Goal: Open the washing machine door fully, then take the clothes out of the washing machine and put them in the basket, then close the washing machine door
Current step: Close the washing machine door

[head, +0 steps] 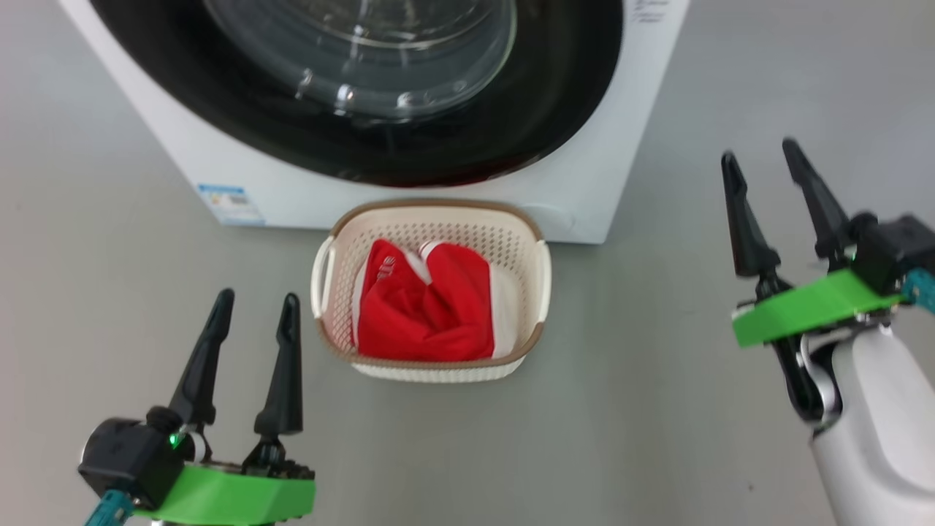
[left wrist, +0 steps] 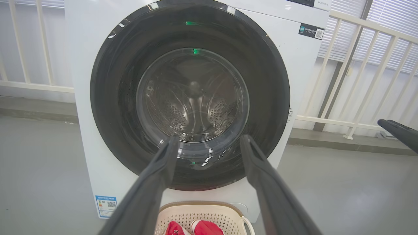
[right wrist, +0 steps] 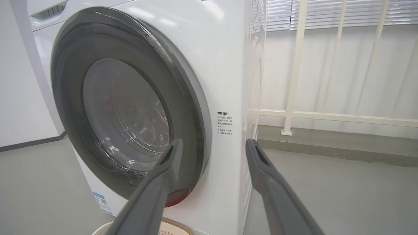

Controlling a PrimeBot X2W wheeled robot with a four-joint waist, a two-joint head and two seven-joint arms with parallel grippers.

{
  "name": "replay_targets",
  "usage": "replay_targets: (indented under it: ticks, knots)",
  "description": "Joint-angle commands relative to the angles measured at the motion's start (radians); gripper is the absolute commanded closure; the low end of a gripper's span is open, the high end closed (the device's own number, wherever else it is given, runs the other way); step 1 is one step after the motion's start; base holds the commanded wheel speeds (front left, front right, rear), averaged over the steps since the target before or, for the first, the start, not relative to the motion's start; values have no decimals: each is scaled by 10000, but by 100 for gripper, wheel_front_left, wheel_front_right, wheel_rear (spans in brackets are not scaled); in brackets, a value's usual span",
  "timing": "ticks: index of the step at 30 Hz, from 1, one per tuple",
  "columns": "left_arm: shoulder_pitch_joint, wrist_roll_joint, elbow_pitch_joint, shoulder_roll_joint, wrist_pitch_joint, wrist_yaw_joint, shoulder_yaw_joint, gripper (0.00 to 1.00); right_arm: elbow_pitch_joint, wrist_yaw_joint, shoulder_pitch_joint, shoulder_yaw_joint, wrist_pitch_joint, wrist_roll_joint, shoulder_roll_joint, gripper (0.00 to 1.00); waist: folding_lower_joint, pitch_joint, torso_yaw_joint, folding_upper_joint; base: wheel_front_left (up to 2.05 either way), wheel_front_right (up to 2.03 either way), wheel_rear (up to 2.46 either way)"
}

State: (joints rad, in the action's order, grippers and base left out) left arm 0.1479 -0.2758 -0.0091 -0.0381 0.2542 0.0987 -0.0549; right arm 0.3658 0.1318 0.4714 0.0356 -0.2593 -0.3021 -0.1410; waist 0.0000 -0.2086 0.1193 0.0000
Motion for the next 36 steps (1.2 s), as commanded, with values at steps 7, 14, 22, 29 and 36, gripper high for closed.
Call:
replay_targets:
  ticks: [7, 14, 22, 29, 36]
  knots:
    - [-550, 204, -157, -166, 76, 140, 712, 0, -1169, -11, -1589, -587, -24, 352, 254, 0, 0, 1126, -1021, 0, 0, 0, 0]
    - [-979, 514, -88, -168, 76, 200, 847, 0, -2109, -11, -2861, -1299, -24, 437, 362, 0, 0, 1470, -1192, 0, 0, 0, 0]
    - [-1674, 651, -157, -164, 76, 229, 1162, 0, -2948, -11, -4146, -1680, -24, 427, 572, 0, 0, 1931, -1364, 0, 0, 0, 0]
    - [-2121, 816, -313, -209, 76, 259, 1325, 0, -4048, -11, -5201, -1961, -24, 646, 708, 0, 0, 2129, -1410, 0, 0, 0, 0]
    - [-2535, 931, -411, -226, 76, 278, 1535, 0, -5204, -11, -6026, -1978, -24, 855, 783, 0, 0, 2313, -1488, 0, 0, 0, 0]
